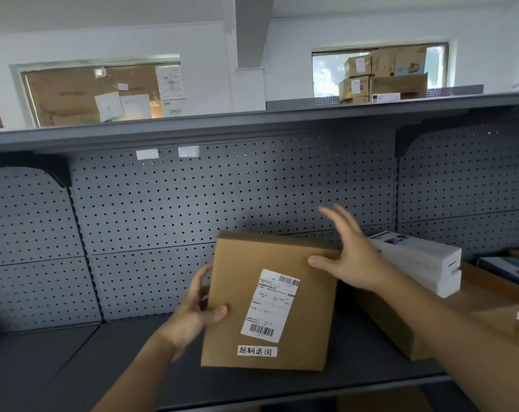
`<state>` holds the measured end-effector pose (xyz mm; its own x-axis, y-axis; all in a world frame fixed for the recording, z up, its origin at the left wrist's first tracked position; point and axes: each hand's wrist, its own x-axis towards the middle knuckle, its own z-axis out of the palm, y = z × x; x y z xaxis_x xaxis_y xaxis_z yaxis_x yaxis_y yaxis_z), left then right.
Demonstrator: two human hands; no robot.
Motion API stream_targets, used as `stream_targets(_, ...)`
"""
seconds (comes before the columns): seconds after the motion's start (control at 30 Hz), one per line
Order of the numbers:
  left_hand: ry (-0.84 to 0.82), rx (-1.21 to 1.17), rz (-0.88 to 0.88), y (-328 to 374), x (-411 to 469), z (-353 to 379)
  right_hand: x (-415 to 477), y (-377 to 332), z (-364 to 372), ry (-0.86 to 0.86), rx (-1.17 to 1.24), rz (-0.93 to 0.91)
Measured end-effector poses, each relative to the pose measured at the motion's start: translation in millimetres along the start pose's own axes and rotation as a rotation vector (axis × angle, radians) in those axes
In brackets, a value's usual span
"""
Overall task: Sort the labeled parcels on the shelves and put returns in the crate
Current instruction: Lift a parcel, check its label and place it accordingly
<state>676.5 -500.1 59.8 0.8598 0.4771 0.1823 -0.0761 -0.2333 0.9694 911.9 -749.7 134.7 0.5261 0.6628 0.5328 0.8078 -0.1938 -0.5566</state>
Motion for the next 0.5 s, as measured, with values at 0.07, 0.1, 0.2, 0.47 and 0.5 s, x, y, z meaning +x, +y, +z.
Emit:
stream_targets(0.07,0.029,-0.052,-0.028,-14.3,-4.9,-3.6,-20.1,23.3,12.2,0.050,0.125,0.071)
stream_targets(0.1,0.041,-0.080,-0.042,-21.0,-6.2,-5.0,-30.6,34.3,20.8,0.034,0.186,0.119)
stream_targets(0.2,0.067,-0.159,-0.076,-35.9,-8.5,-6.1,-54.8,55.9,49.5,-0.104,0.331,0.257)
stream_targets(0.47,0.081,-0.211,-0.097,-50.5,-8.5,-4.6,-69.8,56.0,90.1,-0.289,0.444,0.428)
stream_targets(0.5,0.081,-0.222,-0.095,-51.4,-9.6,-3.9,-70.6,56.2,92.0,-0.297,0.461,0.439)
